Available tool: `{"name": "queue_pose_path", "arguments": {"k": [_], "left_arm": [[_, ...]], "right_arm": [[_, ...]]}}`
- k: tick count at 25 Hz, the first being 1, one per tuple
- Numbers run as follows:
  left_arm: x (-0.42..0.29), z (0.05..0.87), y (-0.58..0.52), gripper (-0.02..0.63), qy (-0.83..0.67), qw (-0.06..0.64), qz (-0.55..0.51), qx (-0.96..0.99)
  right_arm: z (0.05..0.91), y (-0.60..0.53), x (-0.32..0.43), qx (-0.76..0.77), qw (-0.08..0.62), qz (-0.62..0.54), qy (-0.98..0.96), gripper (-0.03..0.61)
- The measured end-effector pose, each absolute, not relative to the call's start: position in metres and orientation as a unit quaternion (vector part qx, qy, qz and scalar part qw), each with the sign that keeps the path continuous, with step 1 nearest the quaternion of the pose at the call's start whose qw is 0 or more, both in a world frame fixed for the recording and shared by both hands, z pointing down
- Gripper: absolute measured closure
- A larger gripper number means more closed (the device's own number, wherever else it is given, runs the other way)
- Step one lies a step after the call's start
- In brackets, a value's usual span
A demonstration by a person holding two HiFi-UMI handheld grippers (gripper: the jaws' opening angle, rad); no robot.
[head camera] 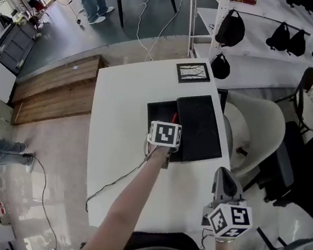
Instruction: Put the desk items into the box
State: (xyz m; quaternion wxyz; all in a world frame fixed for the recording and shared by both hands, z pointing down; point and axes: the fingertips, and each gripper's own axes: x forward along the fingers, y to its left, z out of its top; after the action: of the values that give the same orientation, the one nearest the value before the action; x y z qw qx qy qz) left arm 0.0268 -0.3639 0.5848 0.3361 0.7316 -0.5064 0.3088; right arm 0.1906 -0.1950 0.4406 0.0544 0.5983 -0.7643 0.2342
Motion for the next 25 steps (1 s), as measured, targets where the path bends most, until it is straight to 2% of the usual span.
{"name": "queue_pose_path", "arguments": {"k": [11, 15, 25], "left_arm": [[0.026, 0.579, -0.365, 0.557, -0.509, 0.332, 0.288, 0.740], [0.028, 0.576, -0.365, 0.535, -0.508, 0.326, 0.282, 0.746], [0.030, 0.543, -0.367, 0.535, -0.515, 0.274, 0.274, 0.764]], "right_arm": [[0.442, -0.193, 0.188, 0.595, 0.055, 0.237, -0.766, 0.575], [0.442, -0.192, 0.188, 0.595, 0.054, 0.237, -0.767, 0.575], [0.438, -0.191, 0.190, 0.597, 0.051, 0.234, -0.766, 0.575]]}}
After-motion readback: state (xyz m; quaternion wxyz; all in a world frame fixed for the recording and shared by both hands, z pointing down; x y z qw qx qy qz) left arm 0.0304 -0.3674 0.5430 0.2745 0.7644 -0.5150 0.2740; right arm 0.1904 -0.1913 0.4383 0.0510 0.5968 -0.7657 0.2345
